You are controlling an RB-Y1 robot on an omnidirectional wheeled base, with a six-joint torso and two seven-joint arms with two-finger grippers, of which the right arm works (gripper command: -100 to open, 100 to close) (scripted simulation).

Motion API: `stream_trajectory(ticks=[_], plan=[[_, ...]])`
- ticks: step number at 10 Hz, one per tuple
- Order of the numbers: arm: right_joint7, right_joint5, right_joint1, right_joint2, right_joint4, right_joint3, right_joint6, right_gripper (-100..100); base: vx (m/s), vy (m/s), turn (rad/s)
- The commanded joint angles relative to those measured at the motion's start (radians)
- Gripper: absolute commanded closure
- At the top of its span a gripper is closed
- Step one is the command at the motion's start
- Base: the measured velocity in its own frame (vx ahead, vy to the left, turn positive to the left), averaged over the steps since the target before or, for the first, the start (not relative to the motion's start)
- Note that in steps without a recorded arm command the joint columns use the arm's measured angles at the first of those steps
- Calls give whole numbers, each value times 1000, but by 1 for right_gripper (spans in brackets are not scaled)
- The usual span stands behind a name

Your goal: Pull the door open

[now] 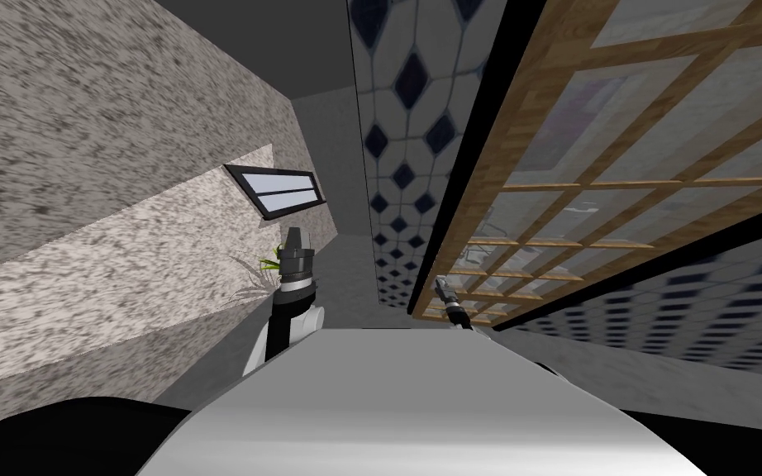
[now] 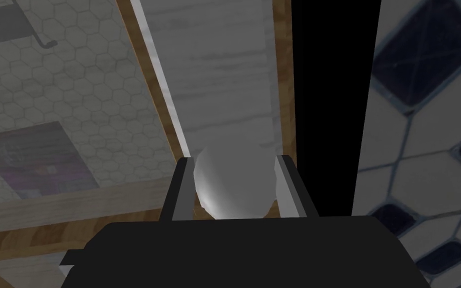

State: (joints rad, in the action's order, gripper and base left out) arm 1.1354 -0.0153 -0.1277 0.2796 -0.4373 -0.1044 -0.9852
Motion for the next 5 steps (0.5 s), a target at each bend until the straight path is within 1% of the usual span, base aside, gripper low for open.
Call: stream_trajectory(ticks=[1,5], plan=[[-31,4,4,-3,-5,4,3,100,-26,-10,24],[-118,19,5,-2,-10,11,5,100,-26,-11,30]])
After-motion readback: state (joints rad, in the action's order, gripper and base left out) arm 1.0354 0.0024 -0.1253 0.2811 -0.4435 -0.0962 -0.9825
